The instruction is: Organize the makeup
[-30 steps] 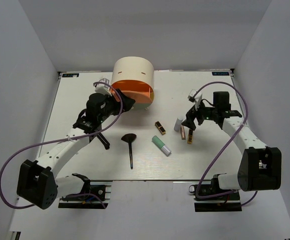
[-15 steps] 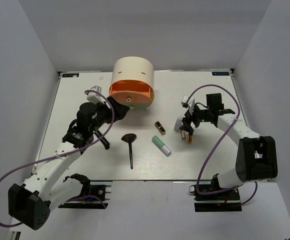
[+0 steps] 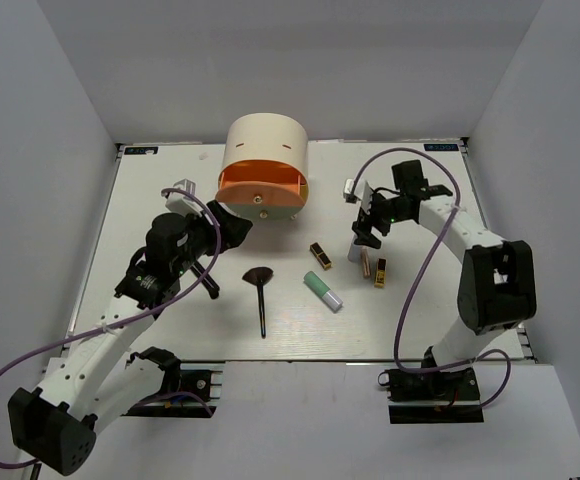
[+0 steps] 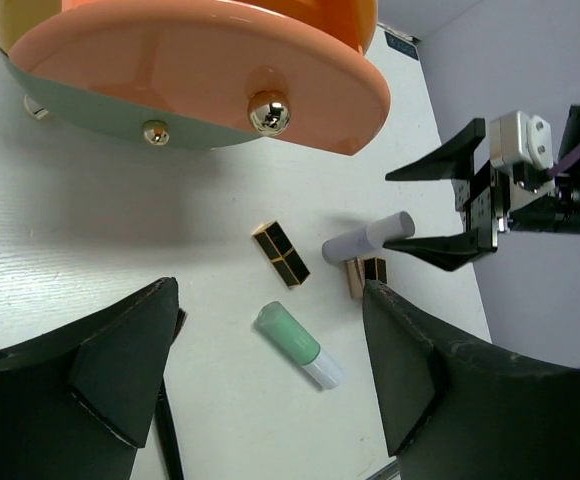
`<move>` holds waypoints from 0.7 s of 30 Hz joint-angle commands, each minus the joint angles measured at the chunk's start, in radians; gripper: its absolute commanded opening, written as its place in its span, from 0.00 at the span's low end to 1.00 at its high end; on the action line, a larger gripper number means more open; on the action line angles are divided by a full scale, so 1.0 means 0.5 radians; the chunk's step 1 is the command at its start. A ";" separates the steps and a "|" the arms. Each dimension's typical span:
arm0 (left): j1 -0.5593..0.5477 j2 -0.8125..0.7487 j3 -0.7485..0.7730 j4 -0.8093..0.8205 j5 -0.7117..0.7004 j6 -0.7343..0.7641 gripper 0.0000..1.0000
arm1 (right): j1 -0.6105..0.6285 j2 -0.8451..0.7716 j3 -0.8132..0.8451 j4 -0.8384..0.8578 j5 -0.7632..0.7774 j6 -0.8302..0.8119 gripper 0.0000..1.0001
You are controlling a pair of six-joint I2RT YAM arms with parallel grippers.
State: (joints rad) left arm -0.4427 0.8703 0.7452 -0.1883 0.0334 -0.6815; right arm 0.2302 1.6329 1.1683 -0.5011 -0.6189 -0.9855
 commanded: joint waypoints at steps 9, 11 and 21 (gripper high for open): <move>-0.010 -0.066 -0.033 -0.038 -0.002 -0.002 0.85 | 0.135 0.324 0.618 -0.940 0.213 -0.416 0.82; -0.010 -0.062 -0.036 -0.038 -0.002 -0.002 0.84 | 0.171 0.330 0.624 -0.989 0.262 -0.437 0.82; -0.010 -0.075 -0.036 -0.038 -0.012 -0.002 0.85 | 0.248 0.358 0.621 -1.017 0.314 -0.434 0.80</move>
State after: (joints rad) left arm -0.4427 0.8581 0.7300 -0.2096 0.0334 -0.6815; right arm 0.3485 1.8214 1.4586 -0.9882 -0.4686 -1.1893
